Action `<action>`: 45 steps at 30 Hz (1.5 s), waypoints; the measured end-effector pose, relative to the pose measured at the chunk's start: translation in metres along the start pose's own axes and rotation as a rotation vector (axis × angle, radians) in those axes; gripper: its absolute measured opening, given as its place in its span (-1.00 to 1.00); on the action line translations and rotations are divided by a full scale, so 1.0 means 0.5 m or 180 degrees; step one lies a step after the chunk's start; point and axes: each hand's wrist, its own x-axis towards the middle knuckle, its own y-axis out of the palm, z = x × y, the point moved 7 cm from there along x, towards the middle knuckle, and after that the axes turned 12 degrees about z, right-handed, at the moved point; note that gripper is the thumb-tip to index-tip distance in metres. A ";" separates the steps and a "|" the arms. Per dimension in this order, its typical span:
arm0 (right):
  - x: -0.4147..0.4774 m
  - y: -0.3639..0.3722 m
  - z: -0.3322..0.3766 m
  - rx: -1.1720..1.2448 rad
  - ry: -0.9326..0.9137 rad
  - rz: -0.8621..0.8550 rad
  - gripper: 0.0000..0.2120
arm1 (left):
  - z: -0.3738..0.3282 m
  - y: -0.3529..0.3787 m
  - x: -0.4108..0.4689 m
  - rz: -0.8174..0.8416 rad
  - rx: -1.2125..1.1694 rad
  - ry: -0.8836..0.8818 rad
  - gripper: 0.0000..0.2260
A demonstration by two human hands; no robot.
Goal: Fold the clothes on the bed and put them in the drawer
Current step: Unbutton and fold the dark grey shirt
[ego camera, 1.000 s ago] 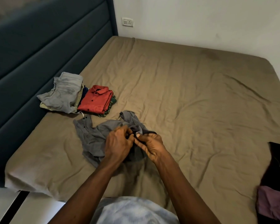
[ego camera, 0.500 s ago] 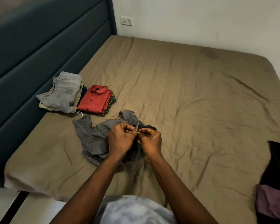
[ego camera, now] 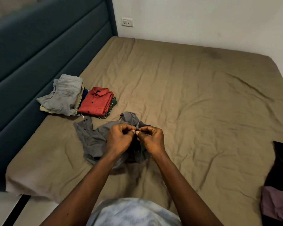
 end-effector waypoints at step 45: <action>-0.048 -0.023 0.131 -0.2949 -0.0695 0.0196 -0.88 | -0.100 0.010 -0.017 0.0458 0.1833 0.1012 -0.79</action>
